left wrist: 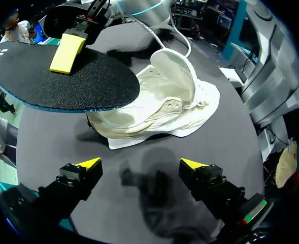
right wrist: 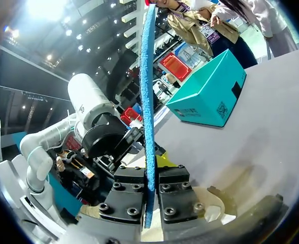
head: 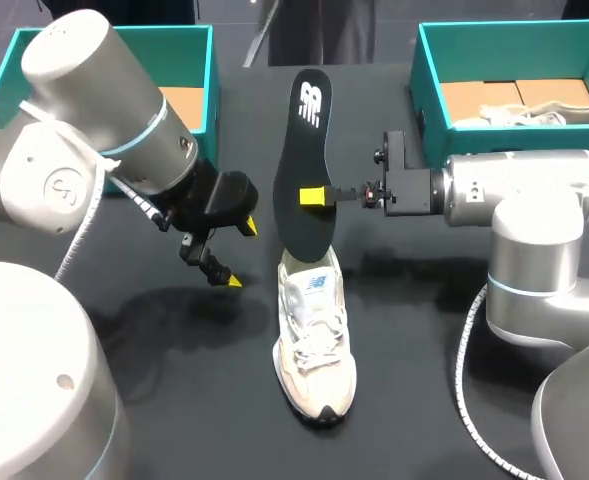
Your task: Take the shoe out of the shoebox, open the shoe tongue, remove and reinsert the insole, then place the shoe into the shoebox
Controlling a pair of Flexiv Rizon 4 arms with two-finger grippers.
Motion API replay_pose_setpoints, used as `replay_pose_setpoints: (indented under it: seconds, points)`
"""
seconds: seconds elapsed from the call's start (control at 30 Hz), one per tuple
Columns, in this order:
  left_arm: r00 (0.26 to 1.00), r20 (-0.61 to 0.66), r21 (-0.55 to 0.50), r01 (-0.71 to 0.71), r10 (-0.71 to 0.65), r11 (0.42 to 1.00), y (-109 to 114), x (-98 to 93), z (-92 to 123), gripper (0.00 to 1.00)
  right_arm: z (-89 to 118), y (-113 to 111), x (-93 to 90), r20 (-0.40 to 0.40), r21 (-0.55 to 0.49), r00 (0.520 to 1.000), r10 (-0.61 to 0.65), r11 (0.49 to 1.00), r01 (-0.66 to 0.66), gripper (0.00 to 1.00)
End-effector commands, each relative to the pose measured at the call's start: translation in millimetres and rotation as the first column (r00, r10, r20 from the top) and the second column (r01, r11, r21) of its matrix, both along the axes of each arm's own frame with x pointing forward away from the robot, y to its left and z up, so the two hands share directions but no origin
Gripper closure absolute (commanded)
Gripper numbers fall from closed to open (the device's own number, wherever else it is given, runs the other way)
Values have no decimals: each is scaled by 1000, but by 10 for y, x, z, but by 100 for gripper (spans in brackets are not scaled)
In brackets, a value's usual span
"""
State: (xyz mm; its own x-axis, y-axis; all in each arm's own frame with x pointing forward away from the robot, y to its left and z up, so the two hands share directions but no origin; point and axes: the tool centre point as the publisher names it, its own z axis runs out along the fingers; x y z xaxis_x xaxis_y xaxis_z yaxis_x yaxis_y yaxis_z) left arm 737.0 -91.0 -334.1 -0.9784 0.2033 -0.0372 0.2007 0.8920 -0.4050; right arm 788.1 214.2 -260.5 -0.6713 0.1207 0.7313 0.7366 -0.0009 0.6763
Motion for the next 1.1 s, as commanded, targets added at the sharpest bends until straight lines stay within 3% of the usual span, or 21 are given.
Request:
replay_pose_setpoints:
  seconds: [0.03, 0.2, 0.57, 1.1]
  points:
    - [1000, 2, 4, -1, 1, 1000, -5, -6, -1, 0, -3, 18, -3, 0, -4, 1000, -1, 1000, 1, 100]
    - [1000, 2, 4, -1, 1, 1000, -5, -6, -1, 0, -3, 18, -3, 0, -4, 1000, -1, 1000, 1, 100]
    - [998, 12, 19, -60, 60, 998, -236, -94, -92, 0, -107, -111, -24, 36, 33, 999, 2, 999, -3, 100]
    - [995, -40, 1, -92, 92, 996, -233, -66, -260, 0, -162, -80, -4, 94, 74, 996, 7, 997, -14, 100]
